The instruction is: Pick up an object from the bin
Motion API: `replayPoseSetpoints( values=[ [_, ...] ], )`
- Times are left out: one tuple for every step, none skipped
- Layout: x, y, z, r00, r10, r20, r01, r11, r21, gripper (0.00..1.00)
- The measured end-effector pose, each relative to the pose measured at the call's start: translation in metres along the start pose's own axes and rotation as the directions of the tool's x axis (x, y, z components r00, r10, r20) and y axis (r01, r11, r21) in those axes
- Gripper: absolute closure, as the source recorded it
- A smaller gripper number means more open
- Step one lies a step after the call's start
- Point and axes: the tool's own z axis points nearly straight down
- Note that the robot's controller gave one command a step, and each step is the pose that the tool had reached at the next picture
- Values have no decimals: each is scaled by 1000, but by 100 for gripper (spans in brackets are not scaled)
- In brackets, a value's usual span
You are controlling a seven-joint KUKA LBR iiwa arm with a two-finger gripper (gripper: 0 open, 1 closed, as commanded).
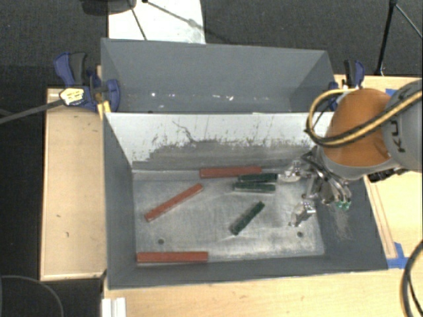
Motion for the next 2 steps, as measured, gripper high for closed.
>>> replayPoseSetpoints(
  values=[
    [-3, 34, 37, 994, -110, 15, 110, 994, 7, 100],
    [0, 35, 39, 993, -114, 5, 114, 993, 4, 0]
  ],
)
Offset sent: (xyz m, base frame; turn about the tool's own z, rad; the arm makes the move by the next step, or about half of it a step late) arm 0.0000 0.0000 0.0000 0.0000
